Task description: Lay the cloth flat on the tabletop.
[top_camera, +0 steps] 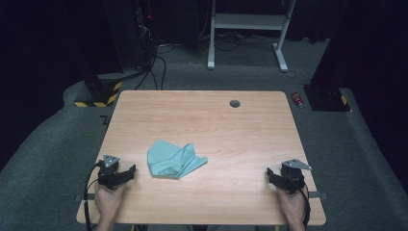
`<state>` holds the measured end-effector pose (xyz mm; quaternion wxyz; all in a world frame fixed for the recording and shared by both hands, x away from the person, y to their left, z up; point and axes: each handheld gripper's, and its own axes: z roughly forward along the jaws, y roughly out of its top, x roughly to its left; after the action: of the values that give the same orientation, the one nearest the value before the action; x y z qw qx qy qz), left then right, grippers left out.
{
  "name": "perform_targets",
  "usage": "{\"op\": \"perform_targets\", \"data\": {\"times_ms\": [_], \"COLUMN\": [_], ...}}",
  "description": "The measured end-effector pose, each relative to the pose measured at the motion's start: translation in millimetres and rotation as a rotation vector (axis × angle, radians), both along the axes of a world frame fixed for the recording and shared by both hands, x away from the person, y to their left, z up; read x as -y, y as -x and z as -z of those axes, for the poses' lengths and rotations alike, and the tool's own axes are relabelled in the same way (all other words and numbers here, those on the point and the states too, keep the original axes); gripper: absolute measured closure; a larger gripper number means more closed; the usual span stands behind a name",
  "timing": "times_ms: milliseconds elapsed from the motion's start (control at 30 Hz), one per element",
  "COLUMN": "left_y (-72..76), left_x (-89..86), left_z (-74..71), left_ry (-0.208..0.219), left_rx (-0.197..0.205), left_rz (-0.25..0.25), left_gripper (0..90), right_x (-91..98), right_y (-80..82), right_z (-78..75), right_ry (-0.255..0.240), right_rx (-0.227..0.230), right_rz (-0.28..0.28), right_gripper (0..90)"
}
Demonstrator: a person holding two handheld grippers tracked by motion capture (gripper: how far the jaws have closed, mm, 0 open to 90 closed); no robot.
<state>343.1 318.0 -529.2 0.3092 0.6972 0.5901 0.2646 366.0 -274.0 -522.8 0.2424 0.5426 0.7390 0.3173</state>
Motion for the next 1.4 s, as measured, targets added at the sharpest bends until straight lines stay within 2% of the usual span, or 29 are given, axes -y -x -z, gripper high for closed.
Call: {"op": "perform_targets", "data": {"times_ms": [100, 300, 400, 500, 667, 700, 733, 800, 900, 1067, 1100, 1133, 1233, 1400], "left_y": [-0.6, -0.4, -0.2, -1.3, -2.6, -2.6, -2.6, -1.8, -0.8, -1.7, -3.9, -3.9, -7.7, -20.6], "left_x": [-0.2, -2.3, -2.5, -2.2, 3.8, 5.5, 7.7, 11.4, 21.3, 43.6, 54.2, 54.2, 71.1, 94.1], "left_z": [0.2, -0.1, 0.0, -1.4, -4.1, -4.7, -5.1, -6.9, -11.7, -21.2, -24.0, -24.0, -26.8, -25.7], "left_ry": [0.007, 0.023, 0.006, 0.015, 0.034, 0.043, 0.071, 0.080, 0.102, 0.095, 0.105, 0.105, 0.097, 0.077], "left_rx": [-0.004, -0.004, -0.005, -0.017, -0.033, -0.037, -0.045, -0.044, -0.038, -0.032, -0.036, -0.036, -0.040, -0.077], "left_rz": [0.021, 0.026, 0.046, 0.034, 0.062, 0.075, 0.092, 0.114, 0.152, 0.221, 0.248, 0.248, 0.285, 0.317], "left_gripper": [21.4, 21.5, 21.8, 22.2, 23.2, 23.2, 22.0, 20.4, 18.3, 17.3, 16.7, 16.7, 17.0, 18.3], "right_x": [0.0, 0.0, 0.0, -0.1, -0.1, -0.1, -0.1, -0.1, -0.2, -1.4, -1.4, -1.4, -1.6, -4.8], "right_y": [-0.1, -0.1, 0.0, 0.0, -0.1, -0.1, -0.1, -0.1, -0.1, 0.1, 0.1, 0.1, 0.2, -1.0], "right_z": [0.0, 0.0, 0.0, 0.0, 0.0, 0.0, 0.0, 0.0, -0.1, -0.2, -0.2, -0.2, -0.2, -0.4], "right_ry": [0.000, 0.000, 0.000, 0.000, 0.000, 0.000, 0.000, 0.000, 0.000, 0.002, 0.002, 0.002, 0.001, 0.002], "right_rx": [0.000, 0.000, 0.000, -0.001, 0.000, -0.001, -0.001, 0.000, 0.000, -0.002, -0.002, -0.002, -0.002, -0.003], "right_rz": [0.000, 0.000, 0.000, -0.001, -0.002, -0.002, -0.002, -0.004, -0.004, -0.023, -0.023, -0.023, -0.023, -0.039], "right_gripper": [35.6, 35.6, 35.4, 35.3, 35.2, 35.2, 35.2, 35.2, 35.2, 35.4, 35.4, 35.4, 35.9, 35.9]}}
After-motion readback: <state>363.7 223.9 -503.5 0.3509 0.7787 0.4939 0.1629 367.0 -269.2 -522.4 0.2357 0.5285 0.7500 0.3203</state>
